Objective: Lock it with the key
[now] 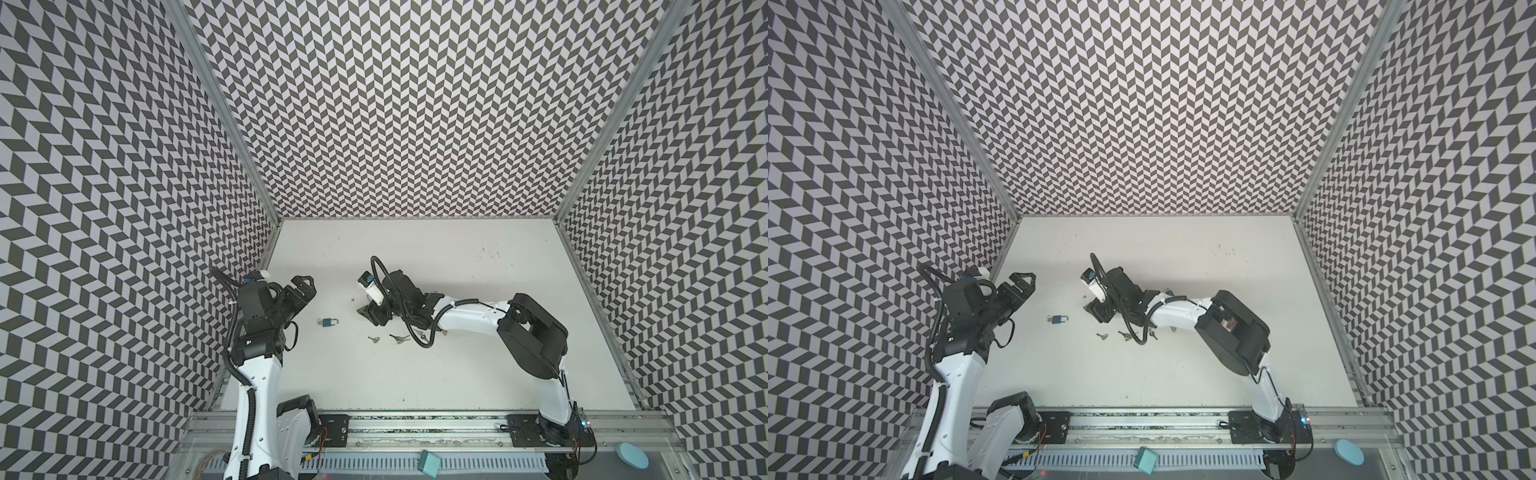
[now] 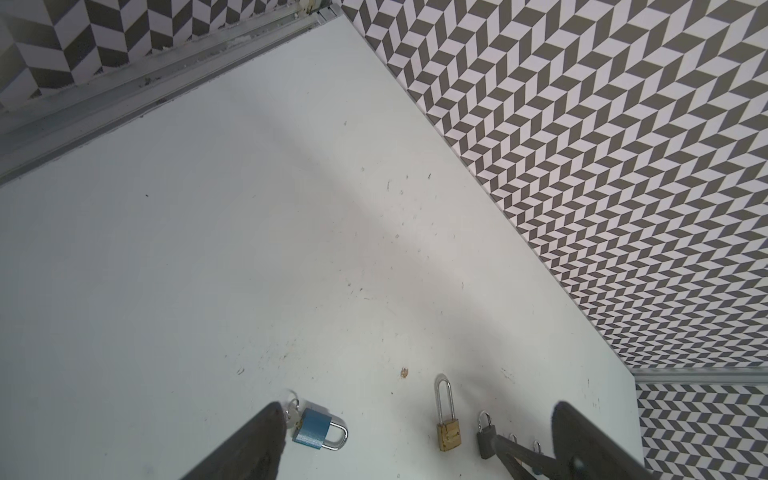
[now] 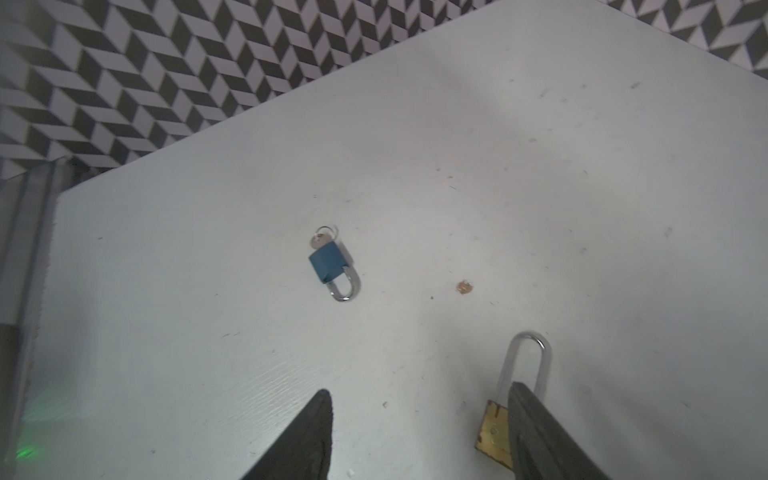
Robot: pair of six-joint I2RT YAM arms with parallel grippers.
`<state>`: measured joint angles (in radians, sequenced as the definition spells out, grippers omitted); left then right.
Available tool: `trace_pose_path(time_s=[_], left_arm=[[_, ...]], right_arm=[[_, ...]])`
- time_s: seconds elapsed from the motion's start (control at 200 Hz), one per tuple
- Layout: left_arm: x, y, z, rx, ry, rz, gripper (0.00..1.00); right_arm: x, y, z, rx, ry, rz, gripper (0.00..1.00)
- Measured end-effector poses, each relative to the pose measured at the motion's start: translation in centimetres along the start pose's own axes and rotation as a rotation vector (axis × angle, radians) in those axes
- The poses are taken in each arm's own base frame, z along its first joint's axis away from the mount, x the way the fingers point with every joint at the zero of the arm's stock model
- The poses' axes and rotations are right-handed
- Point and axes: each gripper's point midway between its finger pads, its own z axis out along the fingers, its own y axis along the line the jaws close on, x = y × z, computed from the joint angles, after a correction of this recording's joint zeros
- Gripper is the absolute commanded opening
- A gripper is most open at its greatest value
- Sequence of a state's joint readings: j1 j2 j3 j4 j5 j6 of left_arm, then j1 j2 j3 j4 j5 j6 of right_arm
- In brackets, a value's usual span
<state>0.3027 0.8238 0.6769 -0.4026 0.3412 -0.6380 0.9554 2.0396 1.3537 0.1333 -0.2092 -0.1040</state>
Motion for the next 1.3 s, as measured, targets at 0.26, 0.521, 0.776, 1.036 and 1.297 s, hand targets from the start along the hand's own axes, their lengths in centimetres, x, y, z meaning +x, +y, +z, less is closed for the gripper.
trace_pose_path(time_s=[0.26, 0.521, 0.776, 1.036, 1.297], left_arm=[[-1.4, 2.1, -0.6, -0.051, -0.043, -0.103, 1.0], [-2.1, 5.1, -0.7, -0.113, -0.067, -0.221, 1.0], [-1.7, 5.9, -0.3, -0.118, -0.043, -0.259, 1.0], [-1.7, 5.9, -0.3, -0.115, -0.039, -0.26, 1.0], [-1.6, 5.6, -0.2, -0.101, -0.03, -0.26, 1.0]], right_arm=[[-0.2, 2.6, 3.6, -0.185, -0.017, -0.187, 0.66], [0.2, 3.7, 7.5, -0.266, 0.023, -0.255, 0.66], [-0.3, 5.0, 10.2, -0.307, 0.026, -0.268, 0.6], [0.2, 5.3, 12.6, -0.323, 0.043, -0.246, 0.56], [1.4, 5.7, 13.0, -0.331, 0.076, -0.231, 0.5]])
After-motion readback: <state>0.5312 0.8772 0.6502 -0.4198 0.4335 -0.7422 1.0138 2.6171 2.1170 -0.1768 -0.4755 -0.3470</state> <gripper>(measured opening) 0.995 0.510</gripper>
